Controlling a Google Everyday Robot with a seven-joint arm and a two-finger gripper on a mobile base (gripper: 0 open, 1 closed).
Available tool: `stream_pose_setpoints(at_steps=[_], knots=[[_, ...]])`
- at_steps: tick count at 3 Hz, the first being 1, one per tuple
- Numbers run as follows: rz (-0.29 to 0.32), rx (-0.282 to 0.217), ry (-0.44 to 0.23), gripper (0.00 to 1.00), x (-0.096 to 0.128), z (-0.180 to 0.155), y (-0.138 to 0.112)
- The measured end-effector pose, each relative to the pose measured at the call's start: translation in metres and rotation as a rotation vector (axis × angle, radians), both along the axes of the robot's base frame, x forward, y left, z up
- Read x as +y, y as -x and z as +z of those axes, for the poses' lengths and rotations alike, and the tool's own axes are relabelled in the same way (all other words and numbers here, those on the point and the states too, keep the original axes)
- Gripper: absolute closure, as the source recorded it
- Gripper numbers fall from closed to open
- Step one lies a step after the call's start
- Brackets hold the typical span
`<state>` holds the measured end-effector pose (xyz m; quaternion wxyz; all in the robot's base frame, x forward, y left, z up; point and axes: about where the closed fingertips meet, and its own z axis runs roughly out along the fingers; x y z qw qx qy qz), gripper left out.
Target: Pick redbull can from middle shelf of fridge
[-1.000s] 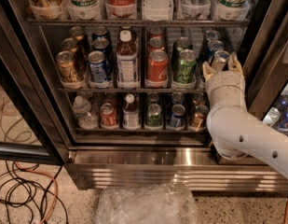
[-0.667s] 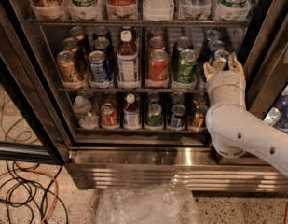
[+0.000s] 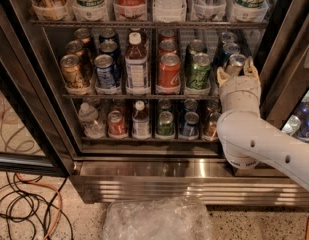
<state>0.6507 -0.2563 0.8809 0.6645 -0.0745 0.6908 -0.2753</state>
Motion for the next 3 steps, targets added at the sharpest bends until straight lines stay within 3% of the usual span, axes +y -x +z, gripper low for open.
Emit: stream_pose_setpoints(at_steps=[2,3], knots=[[-0.004,0.017,0.000,0.24,0.0068,-0.0059,-0.0029],[-0.004,0.017,0.000,0.26,0.0113,-0.0056,-0.0029]])
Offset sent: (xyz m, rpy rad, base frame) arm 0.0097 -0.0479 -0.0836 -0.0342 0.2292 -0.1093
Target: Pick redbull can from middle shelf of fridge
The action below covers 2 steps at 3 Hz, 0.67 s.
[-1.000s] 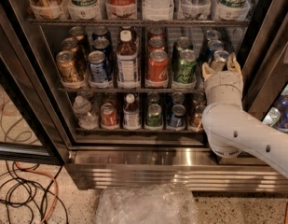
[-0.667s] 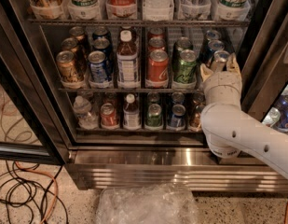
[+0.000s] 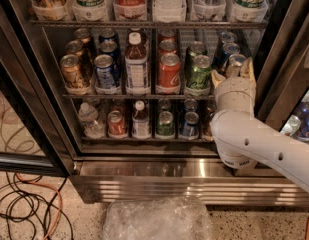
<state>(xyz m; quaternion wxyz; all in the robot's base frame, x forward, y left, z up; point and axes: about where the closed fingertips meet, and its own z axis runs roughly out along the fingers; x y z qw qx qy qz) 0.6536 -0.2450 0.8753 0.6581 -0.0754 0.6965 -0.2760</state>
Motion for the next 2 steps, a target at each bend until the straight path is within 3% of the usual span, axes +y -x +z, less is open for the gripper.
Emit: stream_pose_setpoints(at_steps=[2], knots=[[0.000,0.014,-0.001,0.20,0.0050,-0.0033,-0.0028]])
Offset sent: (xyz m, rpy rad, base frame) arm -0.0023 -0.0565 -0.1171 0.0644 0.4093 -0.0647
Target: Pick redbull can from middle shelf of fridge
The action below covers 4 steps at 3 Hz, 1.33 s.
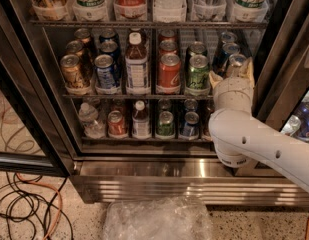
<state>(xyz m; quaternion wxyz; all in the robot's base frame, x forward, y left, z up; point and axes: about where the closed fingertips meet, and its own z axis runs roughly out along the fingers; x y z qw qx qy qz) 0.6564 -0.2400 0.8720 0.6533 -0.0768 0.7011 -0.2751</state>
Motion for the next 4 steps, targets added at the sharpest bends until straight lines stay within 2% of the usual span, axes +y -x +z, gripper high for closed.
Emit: stream_pose_setpoints(at_steps=[1,2,3,4], knots=[[-0.008,0.017,0.007,0.15,-0.0042,-0.0024,0.0002],[-0.008,0.017,0.007,0.21,-0.0008,-0.0020,0.0002],[-0.008,0.017,0.007,0.33,-0.0008,-0.0020,0.0002],[0.006,0.046,0.005,0.43,0.0055,-0.0095,-0.0010]])
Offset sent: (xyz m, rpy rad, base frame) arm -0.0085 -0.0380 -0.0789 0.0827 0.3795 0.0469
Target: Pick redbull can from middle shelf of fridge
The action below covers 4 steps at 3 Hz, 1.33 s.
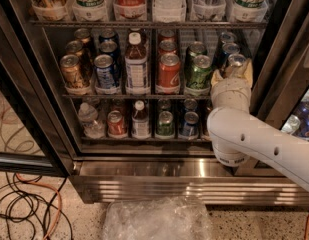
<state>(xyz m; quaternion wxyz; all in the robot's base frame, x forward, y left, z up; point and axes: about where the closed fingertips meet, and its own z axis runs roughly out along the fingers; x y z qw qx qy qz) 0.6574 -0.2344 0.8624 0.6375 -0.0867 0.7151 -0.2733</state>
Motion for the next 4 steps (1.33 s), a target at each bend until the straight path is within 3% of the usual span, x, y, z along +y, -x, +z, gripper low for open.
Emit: stream_pose_setpoints(at_steps=[1,2,3,4], knots=[[0.000,0.000,0.000,0.37,0.0001,0.0050,0.0000],[0.014,0.021,0.001,0.40,0.0061,0.0009,-0.0012],[0.014,0.021,0.001,0.23,0.0061,0.0050,-0.0012],[0.014,0.021,0.001,0.32,0.0061,0.0051,-0.0012]])
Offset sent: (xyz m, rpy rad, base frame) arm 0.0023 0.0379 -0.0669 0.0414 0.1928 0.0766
